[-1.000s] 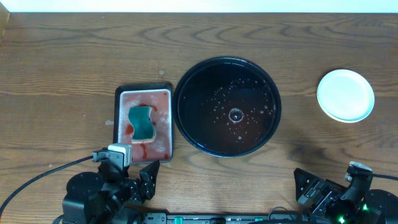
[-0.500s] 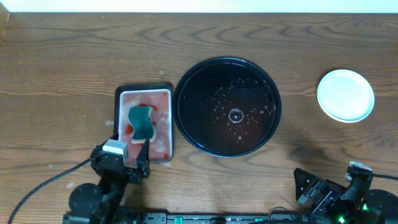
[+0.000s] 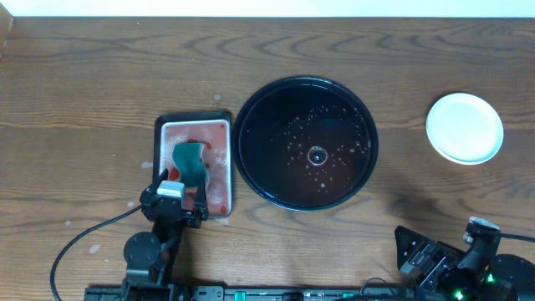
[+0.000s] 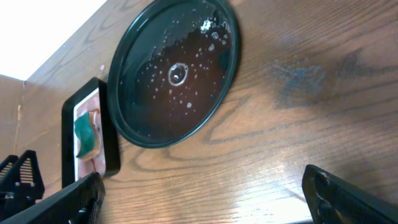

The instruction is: Clean dirty plates on tray and stack at the side

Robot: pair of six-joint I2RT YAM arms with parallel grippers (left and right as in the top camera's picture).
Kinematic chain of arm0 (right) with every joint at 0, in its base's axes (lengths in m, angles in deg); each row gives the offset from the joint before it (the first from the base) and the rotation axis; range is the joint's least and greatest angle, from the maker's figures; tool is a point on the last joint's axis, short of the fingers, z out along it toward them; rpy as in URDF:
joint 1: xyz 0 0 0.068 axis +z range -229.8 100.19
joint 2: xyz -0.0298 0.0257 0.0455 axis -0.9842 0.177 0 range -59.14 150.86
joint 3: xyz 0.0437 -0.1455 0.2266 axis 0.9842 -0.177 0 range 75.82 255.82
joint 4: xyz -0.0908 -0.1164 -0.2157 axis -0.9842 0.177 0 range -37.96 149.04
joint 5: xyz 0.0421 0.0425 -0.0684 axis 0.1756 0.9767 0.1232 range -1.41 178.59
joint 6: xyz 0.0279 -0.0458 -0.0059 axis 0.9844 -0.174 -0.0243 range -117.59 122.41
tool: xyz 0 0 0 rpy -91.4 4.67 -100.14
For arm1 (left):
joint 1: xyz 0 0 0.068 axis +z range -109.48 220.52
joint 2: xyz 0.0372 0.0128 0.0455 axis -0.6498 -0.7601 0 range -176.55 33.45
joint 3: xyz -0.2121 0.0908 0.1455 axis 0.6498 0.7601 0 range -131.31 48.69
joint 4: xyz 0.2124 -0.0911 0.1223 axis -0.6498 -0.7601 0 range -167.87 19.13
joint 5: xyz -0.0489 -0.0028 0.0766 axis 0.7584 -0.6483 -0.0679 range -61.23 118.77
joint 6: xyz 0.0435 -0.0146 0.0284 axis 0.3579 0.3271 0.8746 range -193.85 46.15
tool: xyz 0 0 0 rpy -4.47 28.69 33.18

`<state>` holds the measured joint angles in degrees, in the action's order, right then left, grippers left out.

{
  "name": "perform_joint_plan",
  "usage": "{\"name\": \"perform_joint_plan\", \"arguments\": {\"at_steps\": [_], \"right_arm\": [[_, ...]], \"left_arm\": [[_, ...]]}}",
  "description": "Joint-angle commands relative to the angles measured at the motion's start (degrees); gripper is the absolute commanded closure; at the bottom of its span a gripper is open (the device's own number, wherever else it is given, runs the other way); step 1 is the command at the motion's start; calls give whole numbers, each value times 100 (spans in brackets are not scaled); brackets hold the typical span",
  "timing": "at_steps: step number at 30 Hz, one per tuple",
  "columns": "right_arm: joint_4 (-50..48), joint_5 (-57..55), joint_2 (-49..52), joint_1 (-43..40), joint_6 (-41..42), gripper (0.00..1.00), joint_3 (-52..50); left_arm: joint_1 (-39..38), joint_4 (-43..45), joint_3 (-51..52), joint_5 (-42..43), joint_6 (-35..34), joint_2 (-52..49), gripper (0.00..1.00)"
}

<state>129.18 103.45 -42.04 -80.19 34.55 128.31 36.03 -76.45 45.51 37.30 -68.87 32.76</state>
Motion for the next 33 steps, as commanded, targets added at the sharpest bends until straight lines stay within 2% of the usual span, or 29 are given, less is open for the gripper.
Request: {"name": "perform_joint_plan", "arguments": {"at_steps": [1, 28, 31, 33], "right_arm": [[11, 42, -22, 52, 61, 1, -9], [26, -48, -24, 52, -48, 1, -9], [-291, -48, -66, 133, -50, 1, -13], [-769, -144, -146, 262, -328, 1, -74]], "left_arm": [[37, 236, 295, -46, 101, 59, 23], [35, 243, 295, -44, 98, 42, 23], [35, 243, 295, -44, 98, 42, 23], [35, 243, 295, -44, 98, 42, 23]]}}
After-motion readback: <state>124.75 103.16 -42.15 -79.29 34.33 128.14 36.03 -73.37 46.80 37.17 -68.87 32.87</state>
